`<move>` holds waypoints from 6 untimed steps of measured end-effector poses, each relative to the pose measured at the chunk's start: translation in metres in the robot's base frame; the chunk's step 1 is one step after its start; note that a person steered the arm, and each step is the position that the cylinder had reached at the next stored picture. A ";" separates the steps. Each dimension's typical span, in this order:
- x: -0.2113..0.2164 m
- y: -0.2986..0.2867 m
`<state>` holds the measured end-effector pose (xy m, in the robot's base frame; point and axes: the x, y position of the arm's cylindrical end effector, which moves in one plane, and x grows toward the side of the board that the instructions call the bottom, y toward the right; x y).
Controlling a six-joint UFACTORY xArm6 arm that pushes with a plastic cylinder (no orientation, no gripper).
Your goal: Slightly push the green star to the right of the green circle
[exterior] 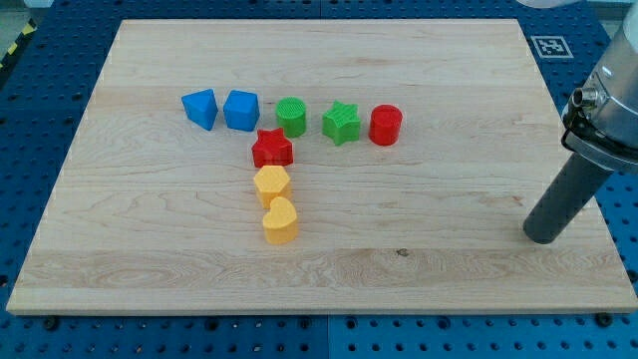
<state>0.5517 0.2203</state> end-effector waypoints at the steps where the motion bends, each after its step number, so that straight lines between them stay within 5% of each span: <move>1: -0.002 -0.002; 4: -0.093 -0.152; 6: -0.107 -0.185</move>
